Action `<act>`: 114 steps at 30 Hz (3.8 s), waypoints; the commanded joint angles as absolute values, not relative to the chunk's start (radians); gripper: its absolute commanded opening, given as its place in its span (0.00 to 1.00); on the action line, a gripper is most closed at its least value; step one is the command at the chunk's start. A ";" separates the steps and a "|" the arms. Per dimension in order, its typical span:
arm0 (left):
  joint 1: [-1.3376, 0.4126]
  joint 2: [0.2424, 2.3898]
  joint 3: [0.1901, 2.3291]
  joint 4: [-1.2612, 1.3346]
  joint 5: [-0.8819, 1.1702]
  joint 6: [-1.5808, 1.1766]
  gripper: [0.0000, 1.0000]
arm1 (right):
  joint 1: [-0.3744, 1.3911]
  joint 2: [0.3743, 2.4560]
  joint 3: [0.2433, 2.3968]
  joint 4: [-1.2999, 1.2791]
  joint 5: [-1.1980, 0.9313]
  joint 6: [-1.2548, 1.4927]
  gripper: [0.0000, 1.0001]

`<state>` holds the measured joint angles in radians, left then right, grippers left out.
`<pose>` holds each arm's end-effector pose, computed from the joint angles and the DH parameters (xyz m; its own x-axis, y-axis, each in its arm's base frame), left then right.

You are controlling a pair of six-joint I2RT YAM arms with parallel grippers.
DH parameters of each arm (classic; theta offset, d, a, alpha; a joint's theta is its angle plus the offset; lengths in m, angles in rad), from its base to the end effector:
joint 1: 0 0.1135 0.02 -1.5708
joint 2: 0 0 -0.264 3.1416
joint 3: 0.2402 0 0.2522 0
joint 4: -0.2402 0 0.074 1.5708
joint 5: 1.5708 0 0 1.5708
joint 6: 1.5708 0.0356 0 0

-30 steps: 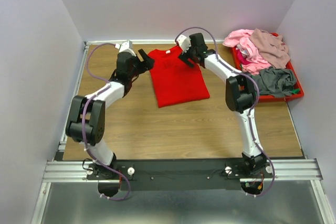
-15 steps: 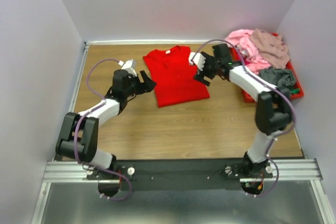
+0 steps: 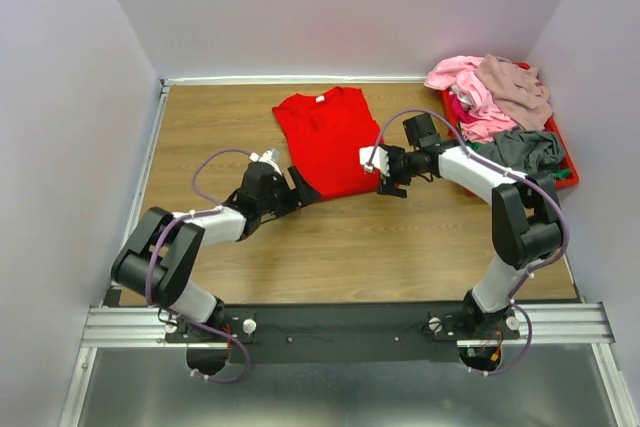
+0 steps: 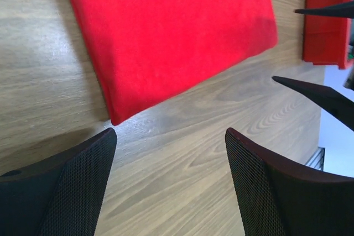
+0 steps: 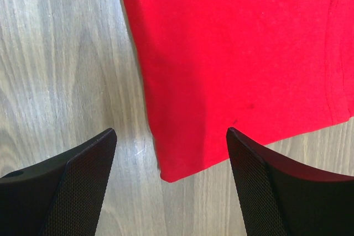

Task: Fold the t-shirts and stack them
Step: Fold the tshirt

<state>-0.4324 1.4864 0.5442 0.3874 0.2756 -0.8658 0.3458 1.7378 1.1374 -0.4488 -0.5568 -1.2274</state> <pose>0.2523 -0.1271 0.1567 -0.7770 -0.4485 -0.4417 0.0331 0.6715 -0.7403 0.3246 0.1370 0.1946 0.2296 -0.7670 -0.5992 -0.9484 -0.0378 -0.3149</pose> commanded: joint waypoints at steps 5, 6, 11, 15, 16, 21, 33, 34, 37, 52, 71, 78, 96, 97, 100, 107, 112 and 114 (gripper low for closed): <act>-0.456 1.560 0.594 0.339 0.069 -0.945 0.80 | 0.342 1.755 1.111 -0.419 -0.532 -1.219 0.87; -0.456 1.571 0.597 0.337 0.061 -0.945 0.80 | 0.342 1.758 1.103 -0.410 -0.516 -1.223 0.87; -0.456 1.640 0.636 0.339 0.081 -0.931 0.76 | 0.334 1.763 1.075 -0.402 -0.491 -1.279 0.86; -0.457 1.700 0.660 0.353 0.103 -0.925 0.73 | 0.305 1.752 1.051 -0.402 -0.537 -1.373 0.88; -0.457 1.712 0.660 0.359 0.104 -0.923 0.72 | 0.304 1.756 1.049 -0.402 -0.538 -1.385 0.88; -0.457 1.755 0.664 0.373 0.112 -0.913 0.60 | 0.291 1.798 1.061 -0.400 -0.563 -1.448 0.88; -0.456 1.786 0.643 0.425 0.156 -0.879 0.00 | 0.291 1.908 1.135 -0.402 -0.558 -1.479 0.86; -0.454 1.783 0.643 0.425 0.166 -0.870 0.00 | 0.293 1.916 1.138 -0.402 -0.554 -1.480 0.85; -0.454 1.764 0.644 0.425 0.184 -0.859 0.00 | 0.293 1.960 1.163 -0.402 -0.526 -1.471 0.81; -0.492 1.608 0.460 0.425 0.402 -0.916 0.00 | 0.291 1.683 0.944 -0.678 -0.514 -1.531 0.00; -0.542 1.316 0.511 0.235 0.373 -0.953 0.00 | 0.298 1.485 1.133 -0.804 -0.577 -1.163 0.00; -0.372 1.552 0.751 0.285 0.426 -0.844 0.00 | 0.298 1.735 1.380 -0.644 -0.476 -0.973 0.00; -0.261 1.936 1.198 0.397 0.577 -0.804 0.00 | 0.293 2.040 1.674 -0.371 -0.242 -0.701 0.00; -0.258 1.942 1.228 0.397 0.583 -0.804 0.00 | 0.295 2.042 1.678 -0.356 -0.232 -0.698 0.00; -0.247 1.974 1.287 0.400 0.592 -0.805 0.00 | 0.295 2.057 1.693 -0.327 -0.212 -0.681 0.01; -0.232 2.043 1.371 0.469 0.612 -0.834 0.00 | 0.295 2.094 1.741 -0.249 -0.161 -0.643 0.00; -0.226 2.075 1.424 0.479 0.632 -0.842 0.00 | 0.290 2.079 1.741 -0.236 -0.172 -0.632 0.00; -0.225 2.053 1.407 0.479 0.641 -0.841 0.00 | 0.291 2.053 1.712 -0.239 -0.204 -0.635 0.00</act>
<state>-0.2325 2.0724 1.3952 0.4339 0.5896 -0.8383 0.2985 2.0762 1.7195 -0.2771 -0.1936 -0.6537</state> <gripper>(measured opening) 0.014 0.015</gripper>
